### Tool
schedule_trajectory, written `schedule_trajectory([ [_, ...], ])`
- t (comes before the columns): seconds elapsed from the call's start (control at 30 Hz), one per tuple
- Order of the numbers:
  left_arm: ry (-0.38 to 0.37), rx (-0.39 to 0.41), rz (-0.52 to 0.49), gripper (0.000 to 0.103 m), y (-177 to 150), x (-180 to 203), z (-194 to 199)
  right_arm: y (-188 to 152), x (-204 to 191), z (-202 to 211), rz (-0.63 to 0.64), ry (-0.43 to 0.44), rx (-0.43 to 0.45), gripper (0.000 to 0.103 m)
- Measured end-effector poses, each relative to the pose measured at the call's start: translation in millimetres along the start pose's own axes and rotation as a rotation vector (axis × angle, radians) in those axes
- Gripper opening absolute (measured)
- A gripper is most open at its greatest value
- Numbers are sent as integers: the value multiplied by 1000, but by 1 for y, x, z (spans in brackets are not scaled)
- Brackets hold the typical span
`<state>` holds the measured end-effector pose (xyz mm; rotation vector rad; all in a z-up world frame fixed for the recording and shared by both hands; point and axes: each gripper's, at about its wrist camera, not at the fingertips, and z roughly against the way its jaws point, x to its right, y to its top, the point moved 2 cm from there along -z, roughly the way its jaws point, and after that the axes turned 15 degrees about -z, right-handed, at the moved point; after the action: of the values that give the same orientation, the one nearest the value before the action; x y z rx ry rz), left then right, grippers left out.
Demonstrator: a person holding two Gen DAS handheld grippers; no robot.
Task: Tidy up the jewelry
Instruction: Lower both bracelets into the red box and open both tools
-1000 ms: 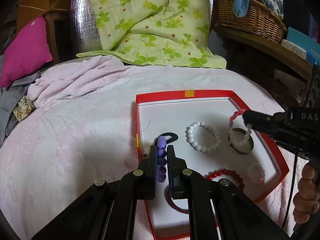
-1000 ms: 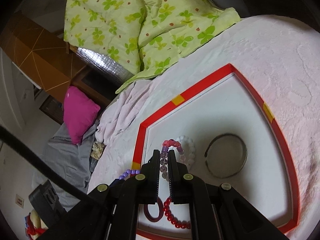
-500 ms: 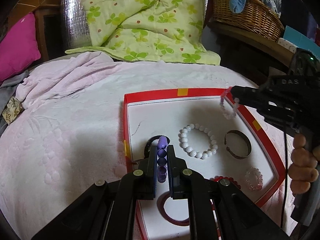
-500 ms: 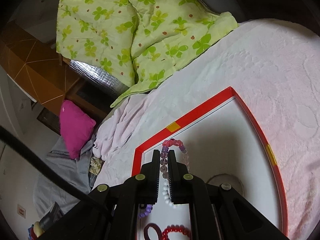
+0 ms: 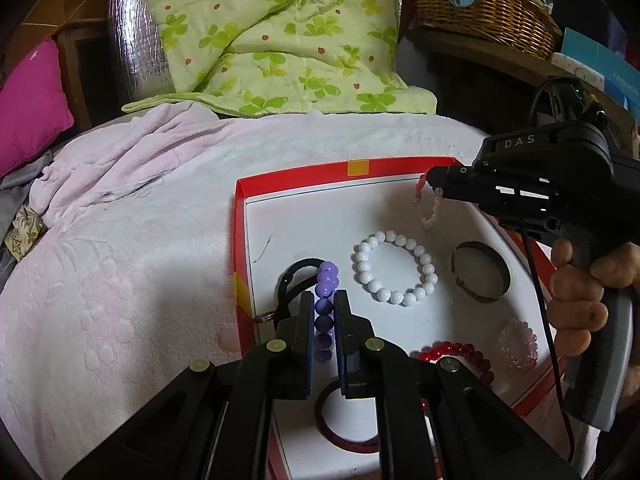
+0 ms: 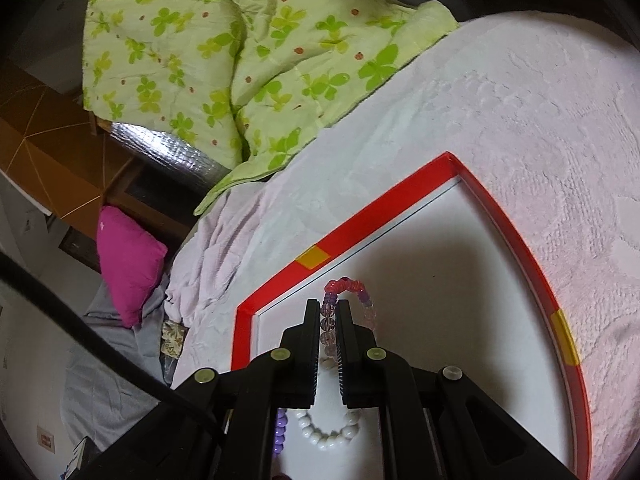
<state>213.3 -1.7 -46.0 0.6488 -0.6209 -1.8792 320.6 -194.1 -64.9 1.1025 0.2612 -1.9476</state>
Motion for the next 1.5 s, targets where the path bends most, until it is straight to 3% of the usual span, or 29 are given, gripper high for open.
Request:
schedule_trajectory([
  [0.57, 11, -35, -17, 10, -5, 4, -8, 11, 21, 0, -54, -36, 22, 8],
  [1.17, 45, -88, -17, 11, -13, 3, -12, 7, 21, 8, -26, -103, 49, 12],
  [1.27, 55, -89, -19, 28, -12, 3, -10, 6, 21, 9, -20, -123, 53, 13],
  [1.3, 66, -87, -20, 42, -12, 3, -9, 6, 21, 10, -19, -127, 54, 14],
  [1.33, 74, -84, -21, 48, -12, 3, -8, 6, 21, 11, -15, -133, 55, 15],
  [1.43, 76, -71, -21, 55, -9, 4, -4, 4, 18, 14, -9, -140, 53, 27],
  [1.5, 79, -66, -26, 59, -8, 6, -1, 2, 15, 17, 6, -148, 60, 29],
])
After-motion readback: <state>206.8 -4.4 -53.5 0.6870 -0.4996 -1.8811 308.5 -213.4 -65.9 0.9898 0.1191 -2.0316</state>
